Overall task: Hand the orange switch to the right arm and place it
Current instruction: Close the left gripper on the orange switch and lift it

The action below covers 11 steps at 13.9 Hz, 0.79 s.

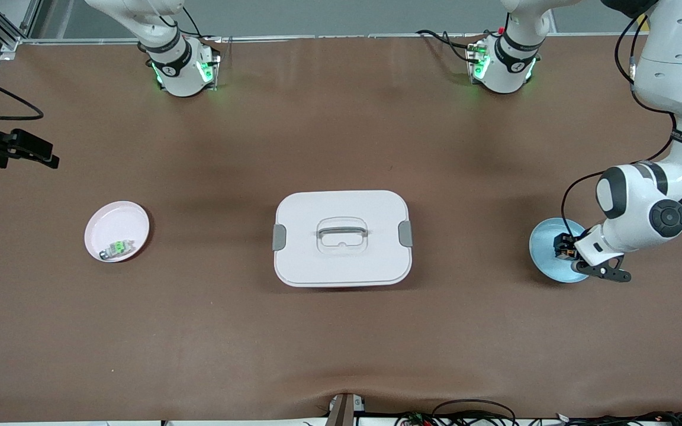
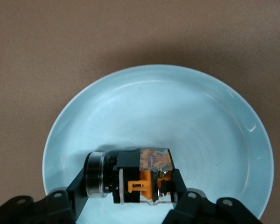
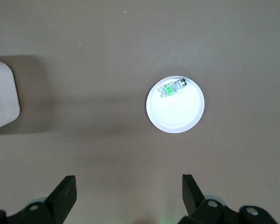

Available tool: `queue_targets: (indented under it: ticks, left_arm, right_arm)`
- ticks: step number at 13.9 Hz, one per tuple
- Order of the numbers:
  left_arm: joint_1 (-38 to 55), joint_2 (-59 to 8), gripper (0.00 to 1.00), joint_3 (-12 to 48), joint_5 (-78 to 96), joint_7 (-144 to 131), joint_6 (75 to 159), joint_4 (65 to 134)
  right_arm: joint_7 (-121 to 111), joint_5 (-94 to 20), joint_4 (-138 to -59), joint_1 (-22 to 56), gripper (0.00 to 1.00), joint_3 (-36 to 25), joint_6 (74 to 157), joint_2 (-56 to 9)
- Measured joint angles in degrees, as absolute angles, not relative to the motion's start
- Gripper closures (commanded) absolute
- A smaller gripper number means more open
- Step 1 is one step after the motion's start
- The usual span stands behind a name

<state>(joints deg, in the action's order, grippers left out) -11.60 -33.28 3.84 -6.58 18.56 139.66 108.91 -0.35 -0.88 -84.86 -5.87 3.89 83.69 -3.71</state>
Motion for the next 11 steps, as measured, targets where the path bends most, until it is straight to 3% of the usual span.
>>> queue_targets:
  ticks: [11]
  left_arm:
    - [-11.24, -30.12, 1.00, 6.93, -6.58, 14.03, 136.43, 103.67]
  right_arm:
    - [-0.34, -0.86, -84.85, -5.87, 0.00, 3.84, 83.68, -3.71]
